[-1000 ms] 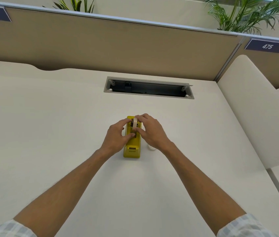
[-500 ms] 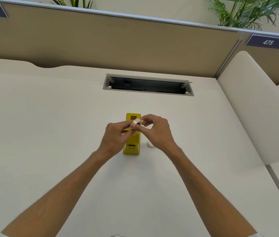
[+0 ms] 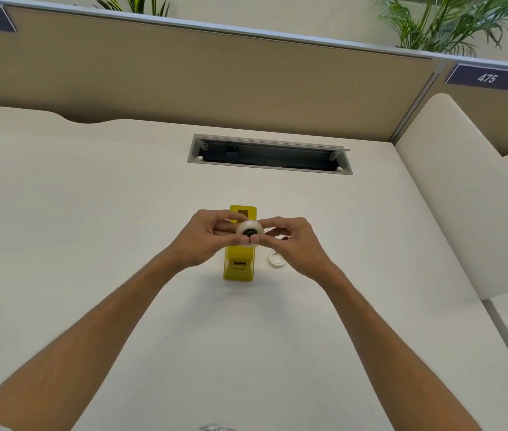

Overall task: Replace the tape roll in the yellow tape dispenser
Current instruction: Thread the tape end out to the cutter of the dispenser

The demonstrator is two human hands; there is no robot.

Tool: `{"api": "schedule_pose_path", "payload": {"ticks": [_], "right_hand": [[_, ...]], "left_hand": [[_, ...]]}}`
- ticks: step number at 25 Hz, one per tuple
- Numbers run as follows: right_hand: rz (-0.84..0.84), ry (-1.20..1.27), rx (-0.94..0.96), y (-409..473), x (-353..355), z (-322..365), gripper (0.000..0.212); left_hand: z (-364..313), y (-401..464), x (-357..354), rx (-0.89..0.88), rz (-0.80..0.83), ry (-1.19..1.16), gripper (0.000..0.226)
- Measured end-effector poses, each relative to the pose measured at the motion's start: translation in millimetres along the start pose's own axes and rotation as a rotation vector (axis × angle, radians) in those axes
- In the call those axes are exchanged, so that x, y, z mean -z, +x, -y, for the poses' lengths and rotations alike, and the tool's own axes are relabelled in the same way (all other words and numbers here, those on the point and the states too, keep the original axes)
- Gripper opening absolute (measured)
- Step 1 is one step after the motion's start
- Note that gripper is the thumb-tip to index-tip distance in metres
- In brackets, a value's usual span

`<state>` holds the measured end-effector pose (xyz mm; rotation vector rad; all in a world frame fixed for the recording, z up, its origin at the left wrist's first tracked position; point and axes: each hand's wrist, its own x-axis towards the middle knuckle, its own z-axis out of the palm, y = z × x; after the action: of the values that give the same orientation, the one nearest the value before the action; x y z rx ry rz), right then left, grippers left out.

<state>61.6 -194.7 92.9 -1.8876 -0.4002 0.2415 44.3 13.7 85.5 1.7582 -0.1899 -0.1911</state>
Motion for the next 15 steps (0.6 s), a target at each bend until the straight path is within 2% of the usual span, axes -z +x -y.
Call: {"api": "schedule_pose_path", "payload": {"ticks": [4,8,10,12,15], "right_hand": [[-0.086,0.085,-0.010,-1,-3,-1,0.014],[-0.257,-0.005,-0.004,0,-13,-3,0.016],[-0.320,-0.051,0.016,2,-19,-3,0.014],[-0.348,-0.077,0.017,5,-27,-2,0.012],[-0.385,-0.092,0.010,9,-38,0,0.010]], "left_hand": [[2,0,-3,-0.005,-0.086,-0.012,0.042],[8,-3,-12,-0.123,-0.197,0.263,0.071],[11,-3,-15,-0.202,-0.225,0.418,0.076],[13,-1,-17,-0.253,-0.230,0.548,0.073],[13,7,-20,-0.293,-0.277,0.655,0.056]]}}
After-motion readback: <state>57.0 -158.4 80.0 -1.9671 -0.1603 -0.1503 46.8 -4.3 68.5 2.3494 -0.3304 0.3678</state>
